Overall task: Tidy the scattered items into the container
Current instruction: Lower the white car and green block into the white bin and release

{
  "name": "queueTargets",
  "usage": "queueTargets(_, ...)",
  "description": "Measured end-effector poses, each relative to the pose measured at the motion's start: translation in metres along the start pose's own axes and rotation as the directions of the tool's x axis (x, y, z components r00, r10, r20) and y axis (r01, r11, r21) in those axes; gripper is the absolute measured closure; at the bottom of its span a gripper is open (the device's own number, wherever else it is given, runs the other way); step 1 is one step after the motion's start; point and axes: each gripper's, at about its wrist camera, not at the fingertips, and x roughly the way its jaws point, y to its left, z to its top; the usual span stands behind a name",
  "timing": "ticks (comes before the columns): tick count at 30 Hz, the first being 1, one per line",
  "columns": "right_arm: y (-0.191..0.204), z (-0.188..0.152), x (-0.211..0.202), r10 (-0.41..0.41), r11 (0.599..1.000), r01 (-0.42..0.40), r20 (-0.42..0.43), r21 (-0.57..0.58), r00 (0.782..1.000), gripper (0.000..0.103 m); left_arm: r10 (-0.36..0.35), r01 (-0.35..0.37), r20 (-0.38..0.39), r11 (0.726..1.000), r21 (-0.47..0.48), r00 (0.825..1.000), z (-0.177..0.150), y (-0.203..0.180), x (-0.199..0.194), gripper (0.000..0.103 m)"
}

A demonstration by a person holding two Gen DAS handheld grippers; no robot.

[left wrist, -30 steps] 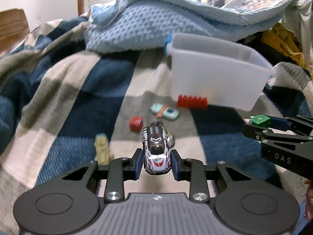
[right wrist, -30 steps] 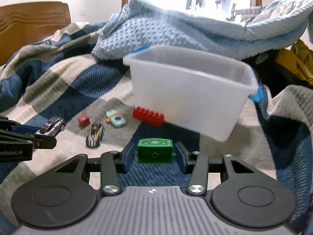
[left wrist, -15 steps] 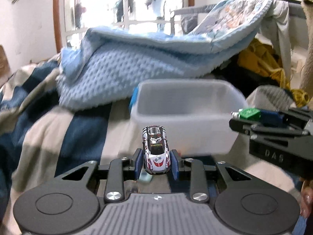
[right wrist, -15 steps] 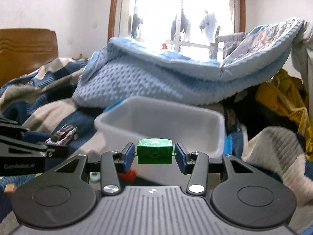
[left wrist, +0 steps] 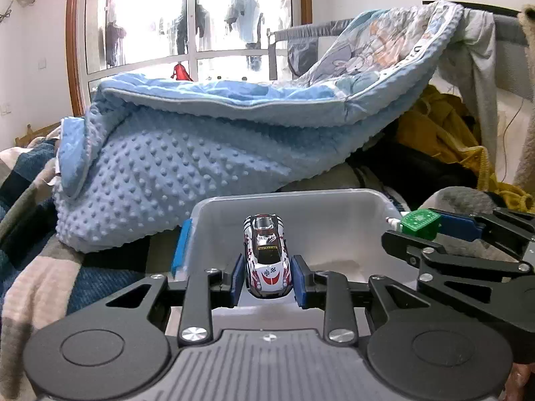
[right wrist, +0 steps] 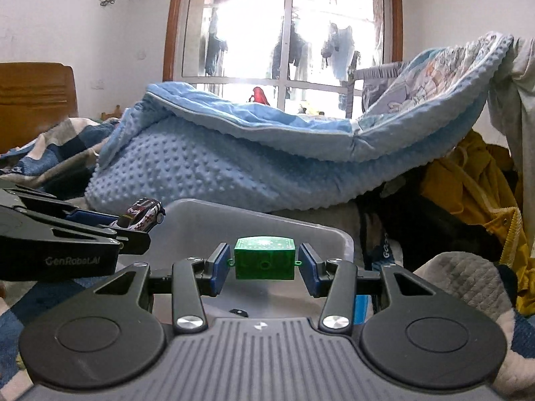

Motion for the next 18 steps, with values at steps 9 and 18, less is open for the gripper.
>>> queueTargets(9,-0.016,-0.008,0.042,0.007,0.999,-0.003,-0.090,0.039,0.996,0.054,0.010,-0.008,-0.087,1.000,0.027,0.996,-0.009,-0.003,0.055,0.069)
queueTargets(18,-0.020,-0.012,0.065,0.016,0.998,-0.006,-0.169,0.059,0.986,0.054,0.017,-0.015,-0.114,1.000,0.017,0.993,-0.013,0.002,0.072,0.069)
